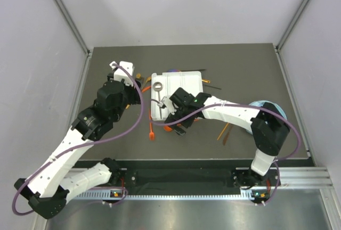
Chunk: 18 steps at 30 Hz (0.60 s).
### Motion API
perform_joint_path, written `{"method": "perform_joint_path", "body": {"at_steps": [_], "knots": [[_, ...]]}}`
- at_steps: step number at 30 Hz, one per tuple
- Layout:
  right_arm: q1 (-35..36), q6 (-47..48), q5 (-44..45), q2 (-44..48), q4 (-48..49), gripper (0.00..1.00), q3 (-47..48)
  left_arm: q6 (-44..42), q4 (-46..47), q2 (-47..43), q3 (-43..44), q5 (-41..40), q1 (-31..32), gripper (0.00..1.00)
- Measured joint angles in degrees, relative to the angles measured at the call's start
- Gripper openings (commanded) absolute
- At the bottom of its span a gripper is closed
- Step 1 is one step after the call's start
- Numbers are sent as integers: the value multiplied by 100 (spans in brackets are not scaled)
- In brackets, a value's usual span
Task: Sort the eating utensils into containers
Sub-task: Pick up the spoon from the center of the board.
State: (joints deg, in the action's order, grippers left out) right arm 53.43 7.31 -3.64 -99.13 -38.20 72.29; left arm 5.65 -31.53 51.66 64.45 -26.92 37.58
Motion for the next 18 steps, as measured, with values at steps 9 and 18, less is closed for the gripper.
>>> {"method": "perform_joint_path", "body": {"at_steps": [9, 18], "knots": [[42, 501, -122, -603, 68, 87, 273, -120, -24, -186, -245, 20, -105, 68], [42, 833, -376, -929, 146, 87, 350, -133, -20, -254, -321, 72, -188, 68]]}}
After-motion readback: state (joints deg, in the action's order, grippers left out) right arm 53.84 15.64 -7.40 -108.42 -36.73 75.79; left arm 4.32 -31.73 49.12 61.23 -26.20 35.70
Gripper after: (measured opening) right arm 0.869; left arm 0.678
